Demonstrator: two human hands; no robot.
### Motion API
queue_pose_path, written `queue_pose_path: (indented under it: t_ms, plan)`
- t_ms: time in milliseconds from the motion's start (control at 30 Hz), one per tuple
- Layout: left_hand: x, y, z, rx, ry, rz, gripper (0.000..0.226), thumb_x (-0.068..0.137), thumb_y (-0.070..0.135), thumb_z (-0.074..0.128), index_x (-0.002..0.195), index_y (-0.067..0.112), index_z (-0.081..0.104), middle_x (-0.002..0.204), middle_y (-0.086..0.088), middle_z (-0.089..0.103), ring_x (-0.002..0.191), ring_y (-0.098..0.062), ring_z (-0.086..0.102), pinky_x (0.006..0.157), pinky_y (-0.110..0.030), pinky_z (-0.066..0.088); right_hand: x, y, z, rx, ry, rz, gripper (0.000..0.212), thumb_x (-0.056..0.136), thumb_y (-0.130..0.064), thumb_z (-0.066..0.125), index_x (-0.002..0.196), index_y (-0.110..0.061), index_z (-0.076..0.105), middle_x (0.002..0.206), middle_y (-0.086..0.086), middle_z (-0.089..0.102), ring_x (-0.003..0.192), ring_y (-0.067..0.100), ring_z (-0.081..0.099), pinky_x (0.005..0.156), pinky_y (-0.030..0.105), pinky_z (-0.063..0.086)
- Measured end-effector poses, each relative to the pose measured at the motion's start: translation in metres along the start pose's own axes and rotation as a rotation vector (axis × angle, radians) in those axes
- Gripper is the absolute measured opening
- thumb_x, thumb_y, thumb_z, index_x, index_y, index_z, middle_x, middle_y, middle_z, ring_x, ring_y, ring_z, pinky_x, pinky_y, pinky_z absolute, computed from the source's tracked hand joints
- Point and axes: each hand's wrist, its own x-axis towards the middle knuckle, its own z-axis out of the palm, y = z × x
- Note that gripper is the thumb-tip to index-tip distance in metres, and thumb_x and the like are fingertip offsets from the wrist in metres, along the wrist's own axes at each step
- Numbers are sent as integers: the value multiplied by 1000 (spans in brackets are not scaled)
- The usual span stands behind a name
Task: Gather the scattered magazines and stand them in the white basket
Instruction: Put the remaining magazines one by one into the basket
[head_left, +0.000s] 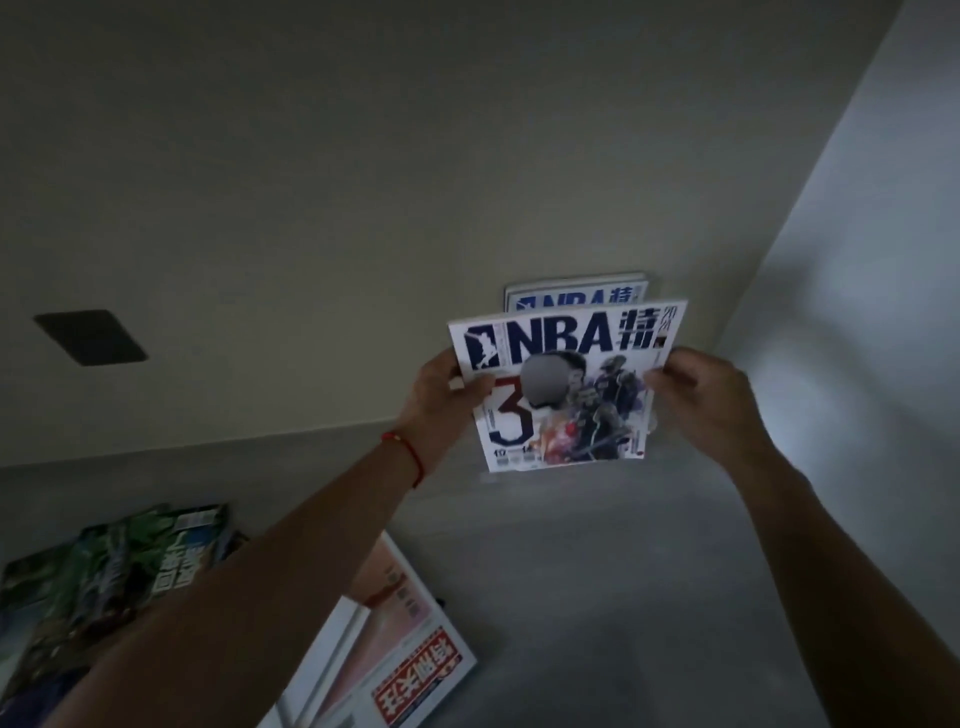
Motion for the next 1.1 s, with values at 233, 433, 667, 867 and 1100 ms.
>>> queue_pose_path:
  t_ms: [233, 433, 667, 867, 1100]
  plan:
    - [61, 21, 35, 379, 129, 104, 18, 90, 21, 64, 106, 21, 71, 87, 6, 72, 79, -4, 69, 69, -16, 54, 72, 32, -5, -115, 154, -51, 17, 94, -25, 67, 90, -9, 74, 93, 3, 77, 73, 11, 64, 61, 11, 39]
    - [90, -9, 54, 391, 226, -29, 14, 89, 21, 63, 97, 23, 73, 75, 4, 69, 67, -5, 63, 58, -14, 46, 93, 70, 24, -111, 51, 45, 17, 94, -23, 65, 94, -10, 77, 95, 6, 78, 76, 14, 70, 66, 18, 48]
    - [116, -37, 69, 348, 272, -236, 22, 88, 28, 64, 101, 16, 77, 83, -3, 74, 71, -14, 64, 59, -18, 45, 105, 107, 61, -43, -3, 229, 14, 90, -17, 65, 94, -15, 79, 88, 2, 79, 56, -15, 54, 45, 1, 37]
    - [133, -45, 83, 373, 277, -280, 22, 88, 26, 61, 95, 14, 77, 79, -5, 72, 65, -14, 63, 55, -20, 48, 117, 120, 79, 44, 17, 342, 16, 92, -13, 59, 89, -13, 75, 94, 10, 78, 68, 16, 66, 74, 27, 53]
    - [130, -57, 78, 310, 190, -331, 47, 86, 12, 60, 133, 11, 57, 132, -13, 63, 115, -29, 64, 97, -39, 55, 108, 106, 85, 309, -227, 437, 75, 95, -19, 64, 155, -13, 20, 159, 15, 36, 146, 34, 34, 117, 59, 30]
